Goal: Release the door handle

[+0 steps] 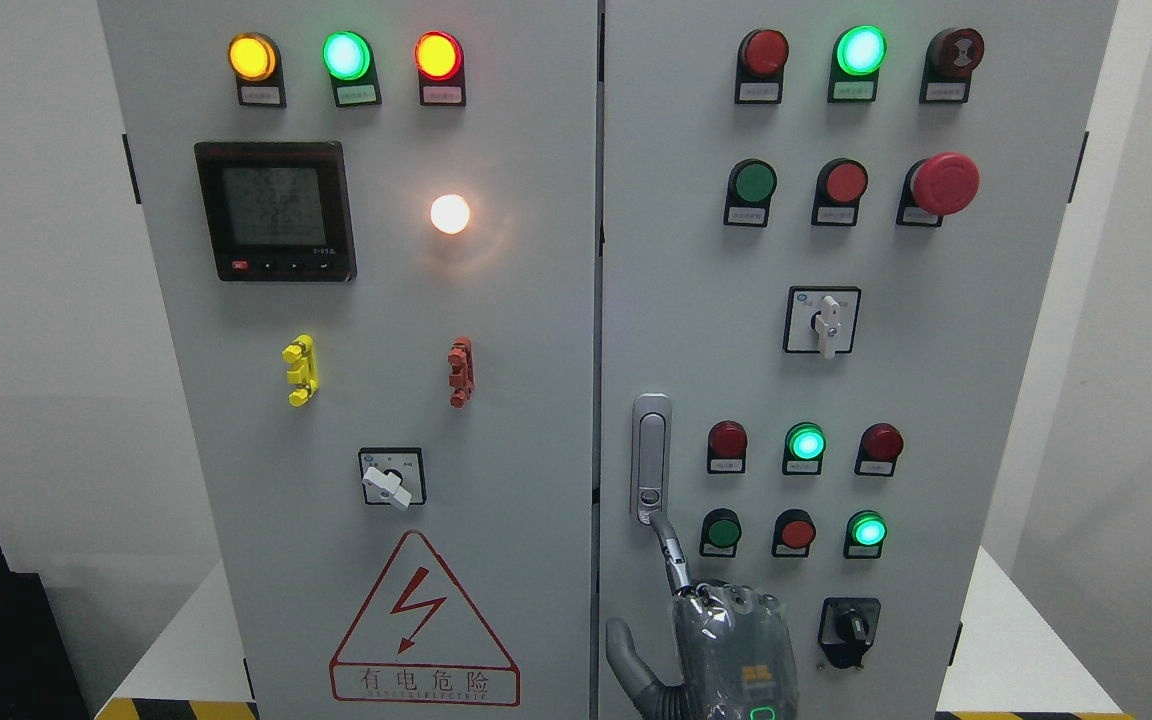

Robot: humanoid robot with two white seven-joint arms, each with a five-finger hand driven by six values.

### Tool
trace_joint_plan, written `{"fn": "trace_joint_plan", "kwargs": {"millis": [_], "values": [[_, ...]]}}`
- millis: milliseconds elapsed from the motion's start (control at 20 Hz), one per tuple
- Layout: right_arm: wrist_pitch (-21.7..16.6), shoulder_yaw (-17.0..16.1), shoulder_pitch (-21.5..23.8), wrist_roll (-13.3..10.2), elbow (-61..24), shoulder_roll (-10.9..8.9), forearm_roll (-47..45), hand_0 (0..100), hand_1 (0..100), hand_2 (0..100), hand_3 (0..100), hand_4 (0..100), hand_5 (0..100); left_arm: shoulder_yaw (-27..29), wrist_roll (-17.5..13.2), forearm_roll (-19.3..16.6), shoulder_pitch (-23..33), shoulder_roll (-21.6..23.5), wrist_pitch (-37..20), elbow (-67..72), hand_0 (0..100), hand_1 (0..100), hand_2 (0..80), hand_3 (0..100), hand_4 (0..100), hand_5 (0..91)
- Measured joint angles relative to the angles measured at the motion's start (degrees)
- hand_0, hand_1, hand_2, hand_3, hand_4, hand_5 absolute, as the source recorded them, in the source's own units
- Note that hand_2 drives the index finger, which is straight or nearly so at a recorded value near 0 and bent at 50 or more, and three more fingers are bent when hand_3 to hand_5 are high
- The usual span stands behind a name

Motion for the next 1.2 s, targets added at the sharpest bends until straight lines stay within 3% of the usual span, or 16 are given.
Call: {"fn": "trace_joint_plan", "kwargs": {"millis": [450,1200], "values": [[-0.03,0.06,-0.69,1.31,0.68,0.02,0.06,36,42,6,100,100,99,0.00,0.02,0.00,0.00,0.00,0.00,0.00,12,39,0.0,0,0,0.0],[-0.09,0.04,-0.78,1.58,1.03,0.08,-0.01,35,41,11,100,100,99,0.00,0.01,0.00,0.00,0.00,0.00,0.00,12,39,0.0,0,0,0.0]]}}
